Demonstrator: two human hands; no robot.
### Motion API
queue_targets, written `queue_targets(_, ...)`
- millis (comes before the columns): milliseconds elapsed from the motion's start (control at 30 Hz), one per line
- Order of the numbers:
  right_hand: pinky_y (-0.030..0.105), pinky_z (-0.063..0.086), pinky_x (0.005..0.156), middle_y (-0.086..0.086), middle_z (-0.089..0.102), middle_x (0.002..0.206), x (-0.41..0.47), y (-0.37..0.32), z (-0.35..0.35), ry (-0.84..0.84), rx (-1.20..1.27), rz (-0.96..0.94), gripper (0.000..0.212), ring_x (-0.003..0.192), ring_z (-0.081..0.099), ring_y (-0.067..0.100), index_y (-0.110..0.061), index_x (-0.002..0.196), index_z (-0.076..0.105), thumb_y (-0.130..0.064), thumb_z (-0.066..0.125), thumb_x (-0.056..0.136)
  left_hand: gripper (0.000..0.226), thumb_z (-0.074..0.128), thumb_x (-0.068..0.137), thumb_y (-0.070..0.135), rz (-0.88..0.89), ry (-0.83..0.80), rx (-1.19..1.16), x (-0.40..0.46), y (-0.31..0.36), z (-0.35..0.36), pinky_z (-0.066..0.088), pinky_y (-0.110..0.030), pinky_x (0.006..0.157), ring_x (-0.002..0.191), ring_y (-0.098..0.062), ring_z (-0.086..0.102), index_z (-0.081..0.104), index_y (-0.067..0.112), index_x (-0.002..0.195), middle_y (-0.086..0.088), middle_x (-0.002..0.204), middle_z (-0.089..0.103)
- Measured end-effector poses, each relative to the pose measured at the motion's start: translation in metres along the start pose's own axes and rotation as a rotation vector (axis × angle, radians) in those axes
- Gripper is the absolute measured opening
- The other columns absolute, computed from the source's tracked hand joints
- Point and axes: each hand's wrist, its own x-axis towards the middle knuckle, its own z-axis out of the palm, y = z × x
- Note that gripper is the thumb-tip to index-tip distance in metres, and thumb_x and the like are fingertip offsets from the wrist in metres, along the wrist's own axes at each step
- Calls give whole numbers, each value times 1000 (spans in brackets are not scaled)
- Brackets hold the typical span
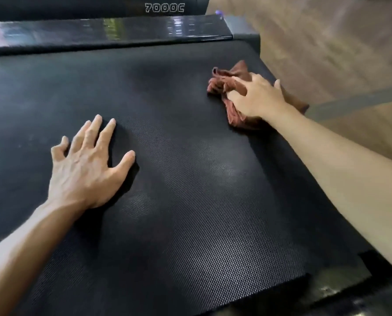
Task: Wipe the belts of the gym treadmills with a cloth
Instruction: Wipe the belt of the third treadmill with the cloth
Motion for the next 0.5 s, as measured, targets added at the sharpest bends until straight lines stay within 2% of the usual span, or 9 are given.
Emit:
queue_targets(100, 65, -1, 124, 9, 25, 170, 49, -20, -6, 22, -8, 168, 67, 158, 17, 29, -37, 159, 36, -63, 30, 98, 92, 13, 82, 80, 2, 2, 4, 1, -1, 1, 4, -46, 124, 157, -7, -1, 16, 35, 163, 9, 172, 5)
queue_targets(167, 65, 0, 124, 9, 24, 170, 67, -47, -4, 23, -2, 140, 67, 158, 17, 29, -37, 160, 36, -62, 31, 98, 91, 14, 82, 80, -5, 11, -6, 2, -4, 3, 4, -45, 124, 157, -6, 0, 16, 37, 162, 10, 172, 7)
queue_targets(300, 61, 2, 126, 6, 23, 171, 33, -98, 1, -40, -23, -208, 60, 158, 19, 23, -45, 159, 33, -59, 39, 101, 91, 14, 82, 81, -6, 8, -19, 2, -4, 3, 5, -46, 123, 157, -8, 2, 18, 37, 161, 10, 172, 9)
queue_targets(400, 54, 1, 128, 5, 19, 173, -20, -86, 6, -70, 37, -351, 59, 159, 13, 20, -47, 158, 34, -59, 44, 101, 94, 12, 81, 83, -9, -11, -22, 1, -2, 0, 5, -46, 124, 157, -9, 2, 18, 36, 162, 10, 172, 7)
queue_targets(433, 53, 3, 128, 4, 19, 172, -33, -71, 8, -44, 56, -320, 59, 159, 14, 20, -48, 157, 34, -60, 44, 100, 94, 11, 81, 83, -7, -14, -21, 1, -2, 0, 6, -46, 124, 157, -9, 1, 17, 36, 162, 9, 172, 7)
queue_targets(500, 52, 9, 126, 6, 24, 170, -44, -36, 8, 43, 53, -133, 61, 157, 18, 23, -48, 156, 36, -64, 41, 98, 96, 11, 80, 84, -5, -14, -43, 2, -3, 0, 6, -48, 125, 157, -9, 1, 17, 35, 162, 9, 172, 6)
